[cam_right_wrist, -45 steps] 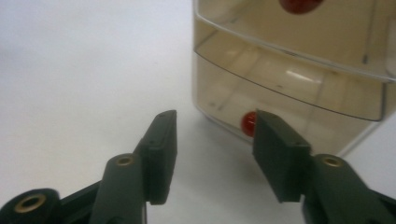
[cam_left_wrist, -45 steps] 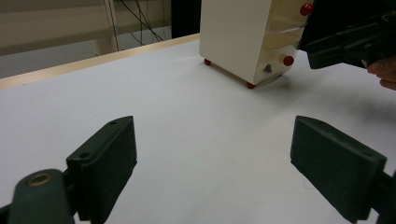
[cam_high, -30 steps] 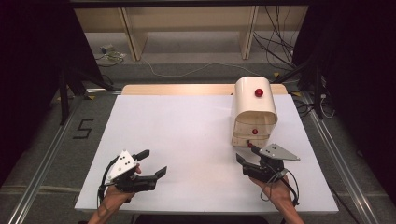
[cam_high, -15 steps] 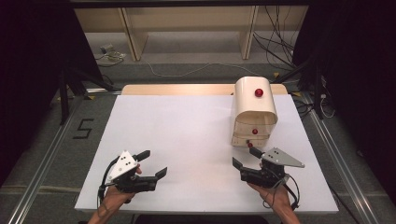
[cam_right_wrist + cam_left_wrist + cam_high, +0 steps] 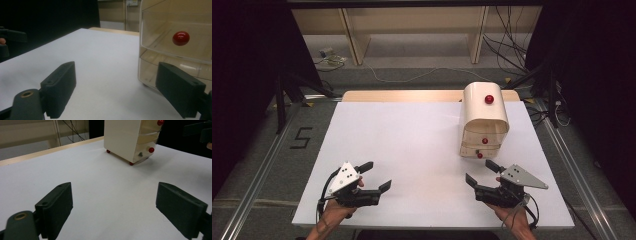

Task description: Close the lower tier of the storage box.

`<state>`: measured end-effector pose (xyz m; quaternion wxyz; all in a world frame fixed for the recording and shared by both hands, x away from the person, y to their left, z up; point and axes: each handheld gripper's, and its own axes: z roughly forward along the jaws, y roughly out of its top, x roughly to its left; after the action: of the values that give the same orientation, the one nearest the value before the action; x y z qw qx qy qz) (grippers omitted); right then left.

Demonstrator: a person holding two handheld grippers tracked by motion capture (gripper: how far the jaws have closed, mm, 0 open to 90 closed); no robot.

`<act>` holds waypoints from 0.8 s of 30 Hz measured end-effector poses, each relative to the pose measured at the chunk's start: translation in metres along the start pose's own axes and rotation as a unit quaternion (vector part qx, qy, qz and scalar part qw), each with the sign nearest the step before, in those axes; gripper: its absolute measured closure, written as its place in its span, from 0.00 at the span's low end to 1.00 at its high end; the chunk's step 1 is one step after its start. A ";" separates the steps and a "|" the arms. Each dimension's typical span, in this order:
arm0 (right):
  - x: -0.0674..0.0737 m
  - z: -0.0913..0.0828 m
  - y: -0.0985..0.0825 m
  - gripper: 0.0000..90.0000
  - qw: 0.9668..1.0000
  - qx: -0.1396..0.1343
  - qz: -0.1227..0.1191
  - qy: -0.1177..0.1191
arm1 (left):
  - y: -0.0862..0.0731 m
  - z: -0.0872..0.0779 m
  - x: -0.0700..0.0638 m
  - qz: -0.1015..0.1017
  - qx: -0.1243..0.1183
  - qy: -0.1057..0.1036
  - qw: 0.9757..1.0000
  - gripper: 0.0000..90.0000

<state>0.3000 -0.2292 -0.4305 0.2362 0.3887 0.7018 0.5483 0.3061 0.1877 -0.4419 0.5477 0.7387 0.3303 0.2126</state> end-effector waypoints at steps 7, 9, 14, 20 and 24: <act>-0.004 -0.006 -0.003 0.18 1.000 0.002 -0.013 -0.015 | 0.000 0.000 -0.001 0.001 0.000 -0.003 1.000 0.15; -0.005 -0.009 -0.003 0.17 1.000 0.003 -0.012 -0.019 | 0.000 0.000 -0.001 0.001 0.000 -0.003 1.000 0.15; -0.008 -0.012 -0.006 0.17 1.000 0.003 -0.006 -0.022 | 0.000 0.000 -0.001 0.002 0.000 -0.004 1.000 0.15; -0.007 -0.015 -0.008 0.17 1.000 0.006 -0.008 -0.020 | 0.000 0.000 -0.001 0.003 0.001 -0.004 1.000 0.15; -0.008 -0.015 -0.008 0.17 1.000 0.001 -0.007 -0.022 | 0.000 0.000 -0.001 0.004 0.001 -0.005 1.000 0.15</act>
<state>0.2910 -0.2454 -0.4343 0.2552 0.3963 0.6996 0.5370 0.3051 0.1870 -0.4423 0.5478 0.7415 0.3250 0.2107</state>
